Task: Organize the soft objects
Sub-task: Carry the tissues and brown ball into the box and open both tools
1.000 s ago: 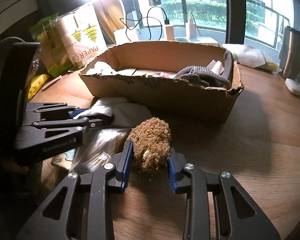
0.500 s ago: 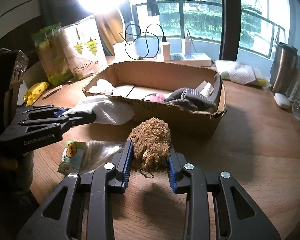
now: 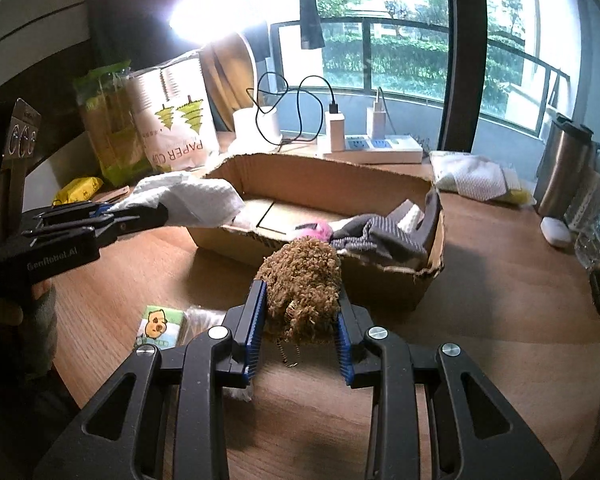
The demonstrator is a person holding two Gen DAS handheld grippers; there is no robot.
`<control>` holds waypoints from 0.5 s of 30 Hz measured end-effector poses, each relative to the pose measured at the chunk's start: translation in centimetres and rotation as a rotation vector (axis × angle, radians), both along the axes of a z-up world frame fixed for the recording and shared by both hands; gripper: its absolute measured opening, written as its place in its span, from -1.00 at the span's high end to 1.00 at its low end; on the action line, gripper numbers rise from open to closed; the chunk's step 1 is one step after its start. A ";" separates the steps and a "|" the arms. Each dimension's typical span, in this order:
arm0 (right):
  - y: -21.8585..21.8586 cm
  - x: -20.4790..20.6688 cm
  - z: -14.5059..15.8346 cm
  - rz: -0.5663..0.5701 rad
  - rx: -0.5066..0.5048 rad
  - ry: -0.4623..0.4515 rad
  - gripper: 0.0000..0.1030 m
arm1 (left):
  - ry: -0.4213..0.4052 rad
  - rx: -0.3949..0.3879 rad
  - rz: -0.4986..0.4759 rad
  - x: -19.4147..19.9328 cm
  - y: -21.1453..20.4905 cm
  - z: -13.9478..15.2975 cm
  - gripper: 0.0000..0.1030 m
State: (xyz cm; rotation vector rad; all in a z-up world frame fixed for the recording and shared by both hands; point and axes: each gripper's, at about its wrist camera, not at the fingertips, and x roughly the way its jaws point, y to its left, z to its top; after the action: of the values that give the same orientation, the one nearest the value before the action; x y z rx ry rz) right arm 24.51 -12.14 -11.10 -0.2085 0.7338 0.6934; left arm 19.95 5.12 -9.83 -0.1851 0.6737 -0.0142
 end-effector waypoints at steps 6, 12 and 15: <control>0.6 0.7 0.6 0.009 0.005 -0.010 0.36 | -0.028 0.005 0.022 0.3 1.3 0.9 0.69; 1.2 1.4 1.0 0.026 0.008 -0.019 0.36 | -0.047 0.008 0.035 1.0 2.2 1.5 0.69; 1.5 1.8 1.3 0.032 0.012 -0.027 0.36 | -0.056 0.013 0.037 1.4 2.6 1.7 0.69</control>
State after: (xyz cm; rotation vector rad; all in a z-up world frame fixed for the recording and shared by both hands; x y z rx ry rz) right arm 26.33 -10.62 -9.79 -0.2188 0.7021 0.7241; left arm 21.37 7.74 -8.14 -0.1837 0.6145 0.0205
